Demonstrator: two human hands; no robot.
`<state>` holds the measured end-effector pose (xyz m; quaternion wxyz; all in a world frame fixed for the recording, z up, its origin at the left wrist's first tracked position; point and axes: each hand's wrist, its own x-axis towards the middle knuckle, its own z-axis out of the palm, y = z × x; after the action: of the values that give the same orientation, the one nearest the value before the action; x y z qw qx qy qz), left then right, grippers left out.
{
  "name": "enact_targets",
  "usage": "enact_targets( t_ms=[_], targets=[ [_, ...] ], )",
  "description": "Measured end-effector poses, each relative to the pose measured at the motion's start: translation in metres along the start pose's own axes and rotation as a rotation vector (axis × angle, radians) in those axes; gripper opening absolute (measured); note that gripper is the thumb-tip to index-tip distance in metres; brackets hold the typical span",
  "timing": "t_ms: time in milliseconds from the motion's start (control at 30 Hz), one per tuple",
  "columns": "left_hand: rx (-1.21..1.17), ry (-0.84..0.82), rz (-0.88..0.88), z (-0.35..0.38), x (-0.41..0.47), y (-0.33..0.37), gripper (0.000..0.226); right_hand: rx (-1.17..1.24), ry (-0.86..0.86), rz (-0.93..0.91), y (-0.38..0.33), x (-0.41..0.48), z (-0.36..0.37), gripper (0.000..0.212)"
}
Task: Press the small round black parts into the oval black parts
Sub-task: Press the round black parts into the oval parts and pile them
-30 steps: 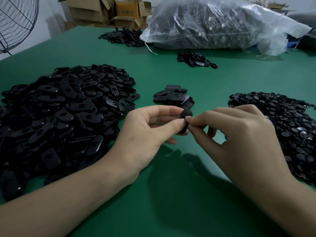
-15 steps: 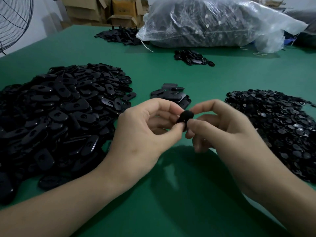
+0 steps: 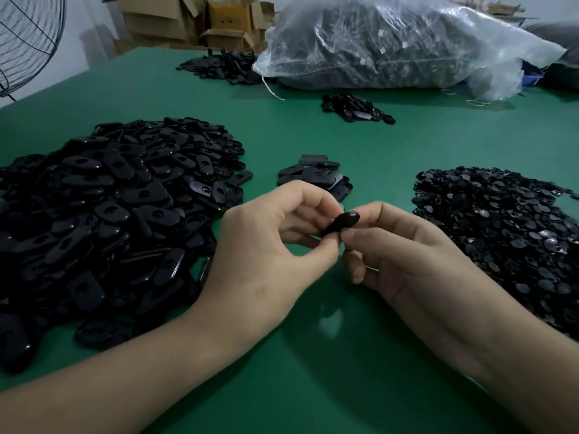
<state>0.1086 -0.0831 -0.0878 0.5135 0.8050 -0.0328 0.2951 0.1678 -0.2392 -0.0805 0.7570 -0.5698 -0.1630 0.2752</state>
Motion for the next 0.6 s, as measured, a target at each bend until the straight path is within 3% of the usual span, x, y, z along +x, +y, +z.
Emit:
enact_targets(
  t_ms=[600],
  targets=[
    [0.286, 0.068, 0.363, -0.0061, -0.0011, 0.0010, 0.016, 0.122, -0.086, 0.054, -0.0027, -0.0015, -0.0020, 0.021]
  ],
)
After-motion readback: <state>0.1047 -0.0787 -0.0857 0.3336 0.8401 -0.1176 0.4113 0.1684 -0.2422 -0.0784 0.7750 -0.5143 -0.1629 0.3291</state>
